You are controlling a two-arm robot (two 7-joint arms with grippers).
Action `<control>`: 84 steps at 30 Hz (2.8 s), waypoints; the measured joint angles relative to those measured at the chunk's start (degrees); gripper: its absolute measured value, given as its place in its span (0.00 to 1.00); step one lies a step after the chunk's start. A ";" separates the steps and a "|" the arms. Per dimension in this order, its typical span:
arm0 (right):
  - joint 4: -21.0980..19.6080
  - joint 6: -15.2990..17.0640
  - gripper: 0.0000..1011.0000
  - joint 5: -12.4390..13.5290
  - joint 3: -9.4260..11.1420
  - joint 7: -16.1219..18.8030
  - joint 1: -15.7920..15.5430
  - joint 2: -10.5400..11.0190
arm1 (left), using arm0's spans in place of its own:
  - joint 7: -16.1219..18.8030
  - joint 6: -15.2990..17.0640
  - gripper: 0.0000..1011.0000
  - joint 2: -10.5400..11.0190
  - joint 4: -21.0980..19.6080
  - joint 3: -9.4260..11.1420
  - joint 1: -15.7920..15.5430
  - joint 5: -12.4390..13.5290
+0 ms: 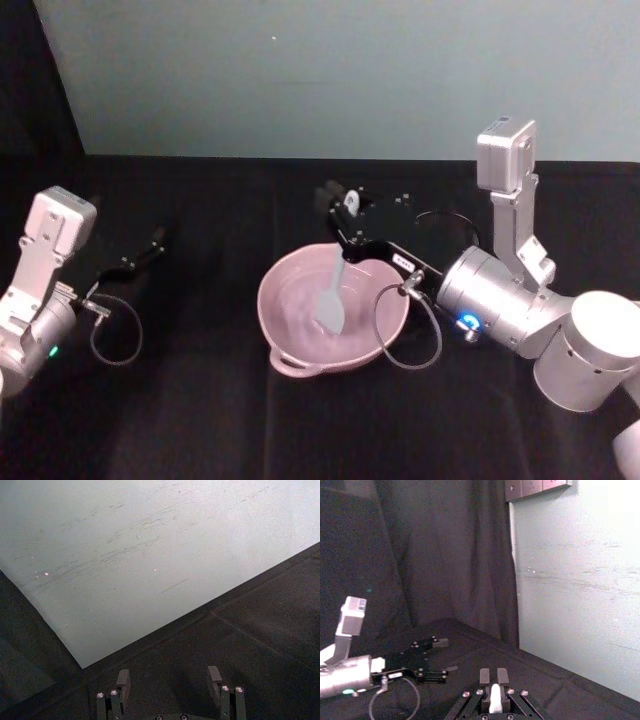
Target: Use the one hand to pick up the spoon and stir the clear water in the bowl.
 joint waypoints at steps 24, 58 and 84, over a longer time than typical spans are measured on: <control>-5.97 3.19 0.10 2.17 2.11 -0.90 3.29 2.23 | 0.00 0.00 1.00 0.00 0.00 0.00 0.00 0.00; -0.82 5.91 0.10 4.89 8.41 -2.91 5.67 9.02 | 0.00 0.00 1.00 0.00 0.00 0.00 0.00 0.00; 10.57 4.79 0.10 19.32 11.64 -1.63 3.40 3.75 | 0.00 0.00 1.00 0.00 0.00 0.00 -0.01 0.00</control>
